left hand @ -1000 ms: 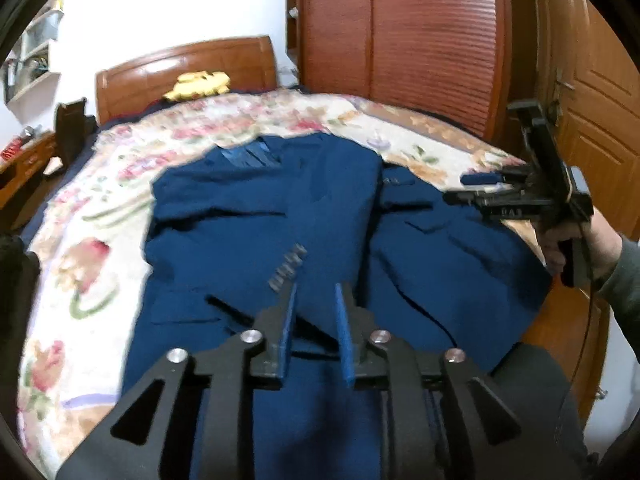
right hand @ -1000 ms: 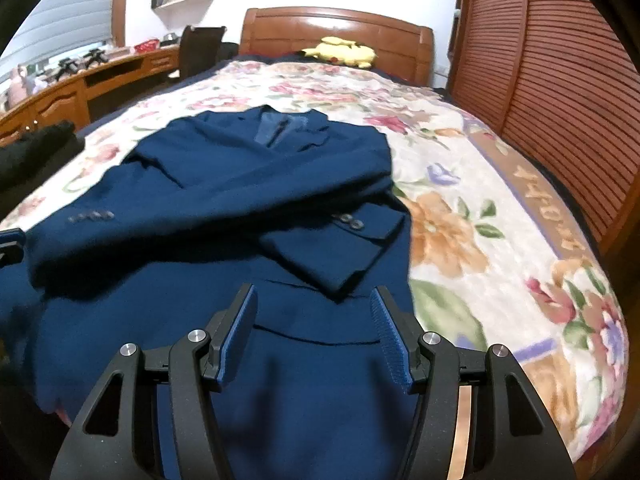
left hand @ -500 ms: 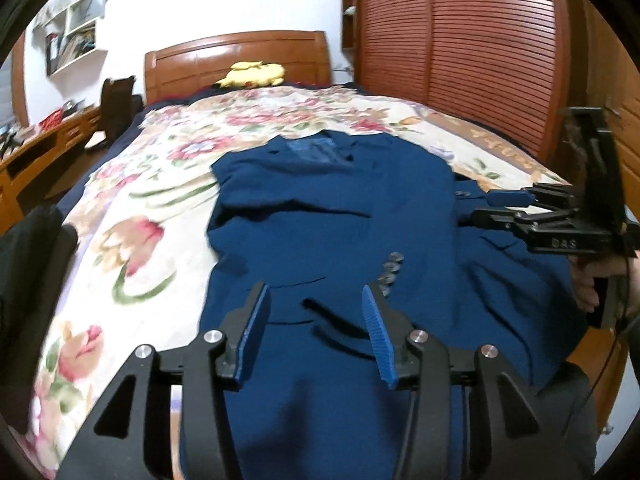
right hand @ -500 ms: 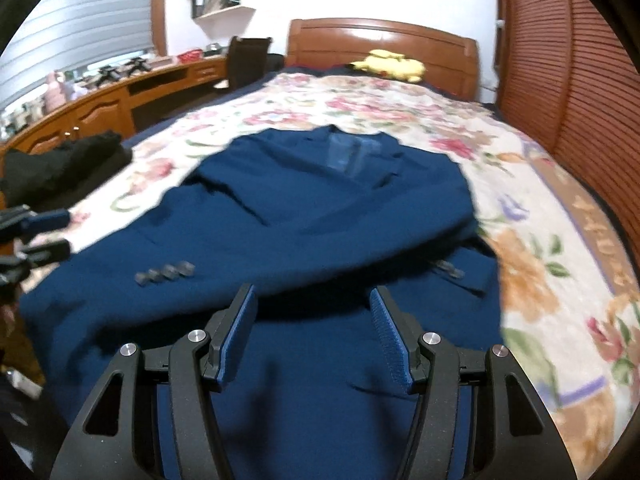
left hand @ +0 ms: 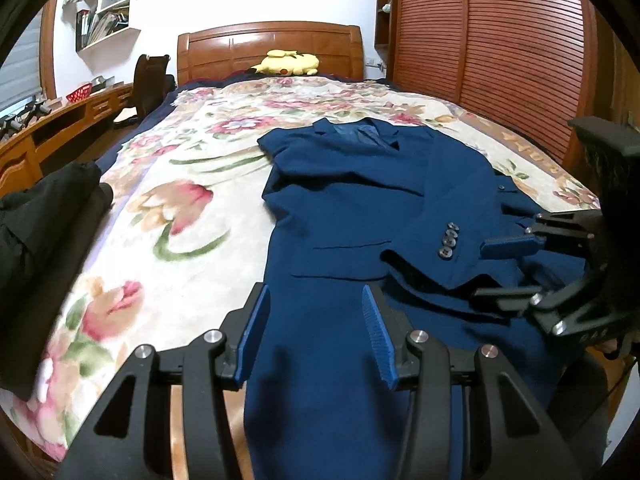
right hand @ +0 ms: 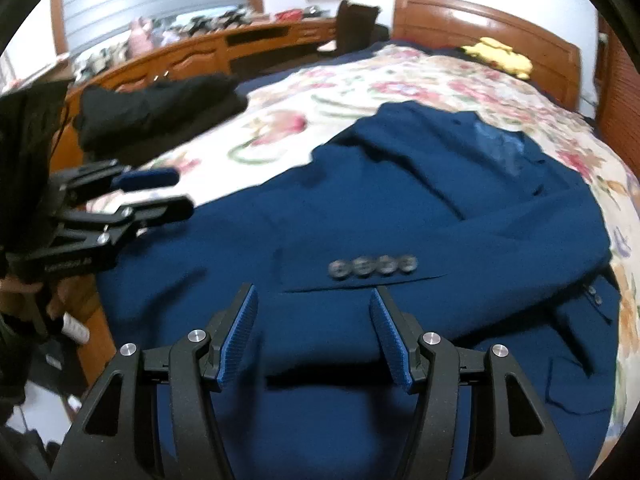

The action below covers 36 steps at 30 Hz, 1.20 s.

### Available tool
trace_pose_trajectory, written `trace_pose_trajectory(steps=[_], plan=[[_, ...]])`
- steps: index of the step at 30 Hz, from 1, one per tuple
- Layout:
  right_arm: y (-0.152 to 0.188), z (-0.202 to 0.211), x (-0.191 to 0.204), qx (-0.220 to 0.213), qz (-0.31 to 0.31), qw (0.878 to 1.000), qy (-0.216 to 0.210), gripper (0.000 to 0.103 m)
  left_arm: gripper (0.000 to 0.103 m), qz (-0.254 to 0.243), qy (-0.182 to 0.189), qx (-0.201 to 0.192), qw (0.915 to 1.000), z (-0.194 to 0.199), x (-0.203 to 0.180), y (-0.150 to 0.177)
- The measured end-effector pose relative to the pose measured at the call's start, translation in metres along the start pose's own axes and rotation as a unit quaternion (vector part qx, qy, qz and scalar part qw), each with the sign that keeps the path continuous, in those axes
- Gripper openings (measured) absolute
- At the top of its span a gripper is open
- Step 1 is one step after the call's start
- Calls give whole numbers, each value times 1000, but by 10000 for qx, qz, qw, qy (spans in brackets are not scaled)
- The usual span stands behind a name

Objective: Fold large clothes
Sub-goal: 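Grasp the opposite jacket side edge with the right tool, fold inward, release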

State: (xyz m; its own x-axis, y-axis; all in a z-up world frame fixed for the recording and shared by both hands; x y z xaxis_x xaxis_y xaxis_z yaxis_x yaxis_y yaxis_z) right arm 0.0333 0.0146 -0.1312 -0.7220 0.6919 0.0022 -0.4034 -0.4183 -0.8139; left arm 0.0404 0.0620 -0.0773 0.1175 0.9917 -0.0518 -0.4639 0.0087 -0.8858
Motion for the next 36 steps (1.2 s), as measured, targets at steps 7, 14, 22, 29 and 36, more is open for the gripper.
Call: trace_pose_trajectory(steps=[7, 14, 22, 29, 36], plan=[[19, -2, -4, 230, 355, 9986, 302, 6, 47, -25, 138, -43, 9999, 0, -12, -4], [33, 38, -12, -71, 21, 9997, 241, 3, 47, -47, 286, -114, 9995, -8, -33, -18], [57, 70, -21, -179, -319, 9989, 276, 3, 47, -63, 570, -53, 9983, -23, -64, -27], [60, 86, -24, -330, -230, 9976, 560, 1, 47, -61, 697, 213, 9973, -43, -80, -16], [73, 102, -23, -295, -299, 9973, 610, 0, 47, -50, 920, 414, 9949, -51, -98, -3]])
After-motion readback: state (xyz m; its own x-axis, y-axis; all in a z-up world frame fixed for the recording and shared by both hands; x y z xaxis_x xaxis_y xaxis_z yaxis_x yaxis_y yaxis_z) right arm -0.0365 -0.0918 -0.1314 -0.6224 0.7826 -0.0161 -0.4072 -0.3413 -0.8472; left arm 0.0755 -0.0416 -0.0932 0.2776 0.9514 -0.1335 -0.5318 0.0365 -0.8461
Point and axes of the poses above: each gripper's, at about its wrist camera, not at the fingertips, and z roughly against the way its jaws point, x to its left, y to its underside, the point moved 10 cm from there along -z, roughly the way its jaws point, and after that the axes turned 11 degrees about -x, right-handed, at the moved point
